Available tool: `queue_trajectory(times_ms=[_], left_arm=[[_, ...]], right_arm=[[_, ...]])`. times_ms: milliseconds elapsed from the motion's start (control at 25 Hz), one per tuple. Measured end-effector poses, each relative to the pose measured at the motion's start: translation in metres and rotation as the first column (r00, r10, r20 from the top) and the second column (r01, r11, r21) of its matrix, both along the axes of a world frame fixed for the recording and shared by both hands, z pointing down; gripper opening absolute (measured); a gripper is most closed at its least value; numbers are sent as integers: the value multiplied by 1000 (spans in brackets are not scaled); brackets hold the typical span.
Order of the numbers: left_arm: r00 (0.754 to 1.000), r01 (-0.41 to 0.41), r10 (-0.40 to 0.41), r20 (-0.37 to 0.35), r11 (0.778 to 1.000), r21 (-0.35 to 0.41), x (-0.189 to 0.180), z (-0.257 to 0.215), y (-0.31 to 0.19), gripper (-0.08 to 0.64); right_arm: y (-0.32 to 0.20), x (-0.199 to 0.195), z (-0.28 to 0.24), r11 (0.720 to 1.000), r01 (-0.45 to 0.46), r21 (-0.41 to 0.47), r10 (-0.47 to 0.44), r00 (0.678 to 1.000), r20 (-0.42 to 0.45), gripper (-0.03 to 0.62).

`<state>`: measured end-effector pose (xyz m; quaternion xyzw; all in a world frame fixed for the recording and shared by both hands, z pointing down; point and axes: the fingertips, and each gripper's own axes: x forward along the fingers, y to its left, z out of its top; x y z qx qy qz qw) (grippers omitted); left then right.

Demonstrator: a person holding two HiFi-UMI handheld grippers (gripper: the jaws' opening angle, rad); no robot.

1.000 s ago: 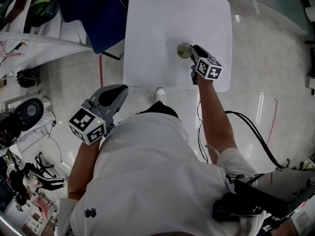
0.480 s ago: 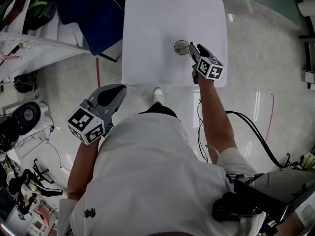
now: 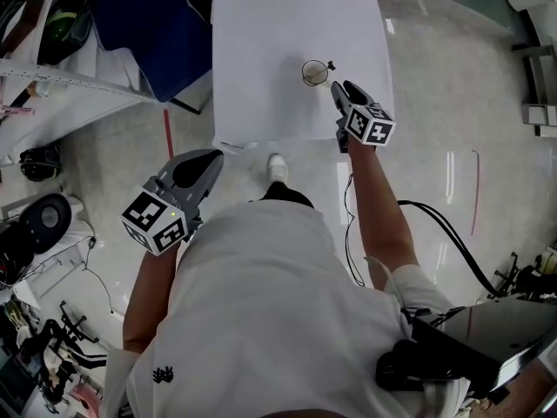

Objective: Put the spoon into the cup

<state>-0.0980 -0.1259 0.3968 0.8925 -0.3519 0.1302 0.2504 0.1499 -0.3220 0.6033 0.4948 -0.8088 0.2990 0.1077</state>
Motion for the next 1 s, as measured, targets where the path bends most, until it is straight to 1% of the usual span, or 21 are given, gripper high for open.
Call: queue_trajectory(times_ms=[240,360,560,720,840,1000], left_arm=[[1000,-24,24,-13,1000,18,-5,-1,32,5],[999,-25,26,-25,999,23,-12,-2,46,5],[998,-43,44,-37,999,32,-17,-4,70,5],[998,-40,42,-45,998,46,-28,-8,89,5],[998,-34,36,-48,999,41,-40,-8,109,5],[997,-34,37,-62,998,48,-46,-10,130,5]], right_arm=[[47,-8,-15,1000,-3,1,3,1000,-8,98],[69,-16,-23,1000,1,4,-1,1000,-9,58],[103,-29,-42,1000,17,14,-17,1000,-15,18],[131,-45,-59,999,40,30,-39,999,-13,9],[158,-61,-69,998,62,31,-62,998,-2,9],[191,-74,-87,994,98,38,-98,995,-5,9]])
